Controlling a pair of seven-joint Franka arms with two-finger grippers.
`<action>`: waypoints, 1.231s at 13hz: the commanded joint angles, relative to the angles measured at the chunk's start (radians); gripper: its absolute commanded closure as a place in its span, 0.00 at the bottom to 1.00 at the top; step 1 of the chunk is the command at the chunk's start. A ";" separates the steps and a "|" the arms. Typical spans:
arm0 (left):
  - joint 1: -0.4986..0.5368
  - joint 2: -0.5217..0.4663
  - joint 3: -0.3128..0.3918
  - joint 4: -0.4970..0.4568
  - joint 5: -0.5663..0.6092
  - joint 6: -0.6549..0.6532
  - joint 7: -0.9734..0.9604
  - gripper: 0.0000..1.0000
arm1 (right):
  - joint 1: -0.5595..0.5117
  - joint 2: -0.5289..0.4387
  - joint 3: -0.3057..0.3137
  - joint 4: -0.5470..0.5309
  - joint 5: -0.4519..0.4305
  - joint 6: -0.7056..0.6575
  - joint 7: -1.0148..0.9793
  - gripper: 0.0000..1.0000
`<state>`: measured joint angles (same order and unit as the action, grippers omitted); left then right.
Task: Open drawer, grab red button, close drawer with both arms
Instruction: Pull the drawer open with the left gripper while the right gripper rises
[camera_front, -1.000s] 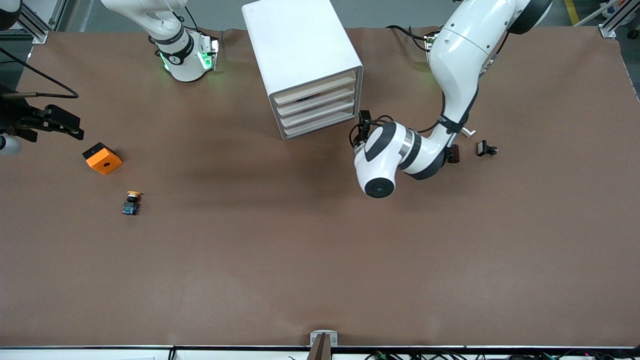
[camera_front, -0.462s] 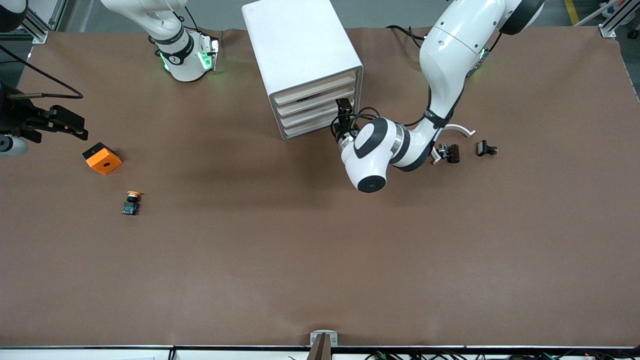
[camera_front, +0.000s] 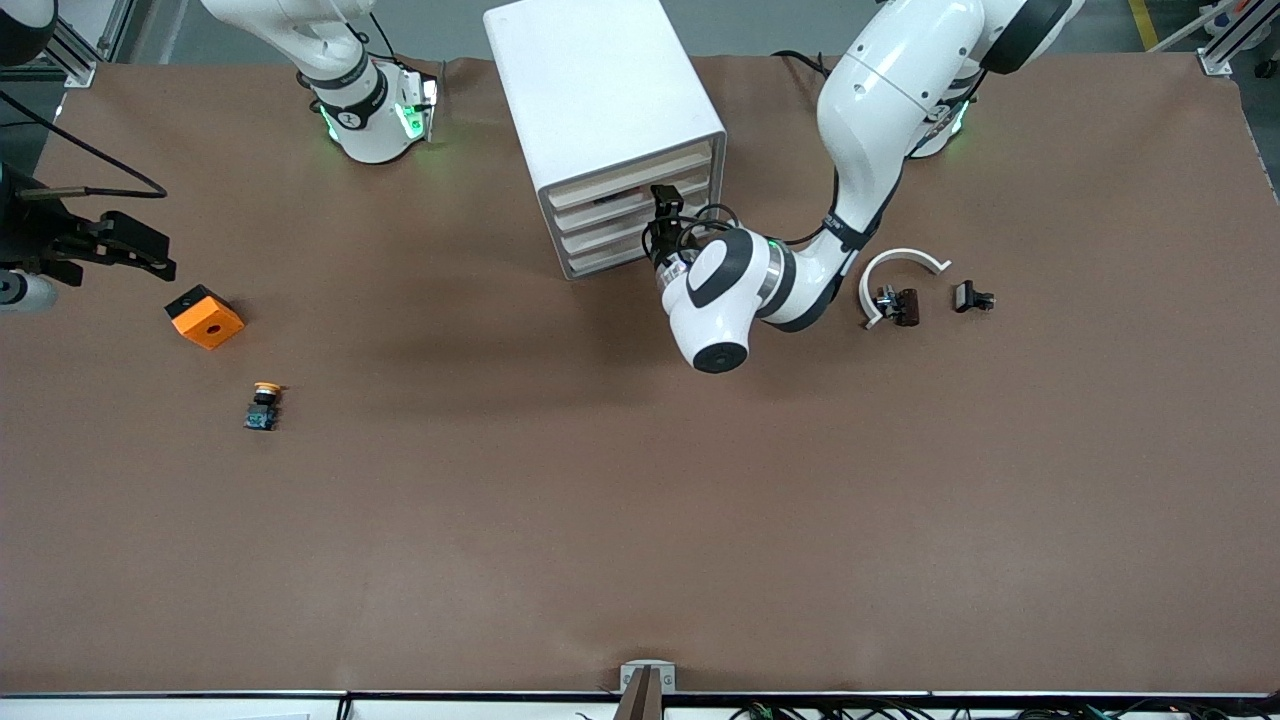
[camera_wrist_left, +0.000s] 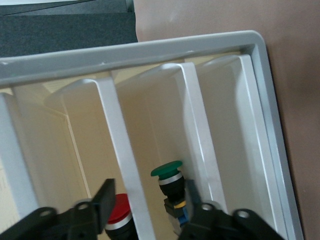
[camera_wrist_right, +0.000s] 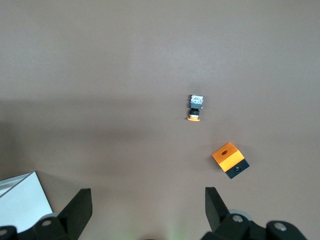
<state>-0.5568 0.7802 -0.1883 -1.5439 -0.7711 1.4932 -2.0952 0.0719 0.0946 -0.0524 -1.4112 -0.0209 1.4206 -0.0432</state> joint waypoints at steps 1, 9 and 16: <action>-0.006 0.019 0.007 0.014 -0.028 -0.013 -0.029 0.43 | 0.012 0.008 -0.007 0.017 -0.013 -0.006 0.002 0.00; 0.006 0.017 0.010 0.019 -0.027 -0.016 -0.074 1.00 | 0.020 0.010 -0.007 0.017 -0.014 -0.005 0.002 0.00; 0.086 0.014 0.072 0.067 -0.020 -0.022 -0.089 1.00 | 0.080 0.019 -0.007 0.018 -0.013 0.024 0.003 0.00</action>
<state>-0.4938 0.7892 -0.1407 -1.4996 -0.7955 1.4535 -2.1974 0.1179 0.1040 -0.0519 -1.4112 -0.0217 1.4397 -0.0432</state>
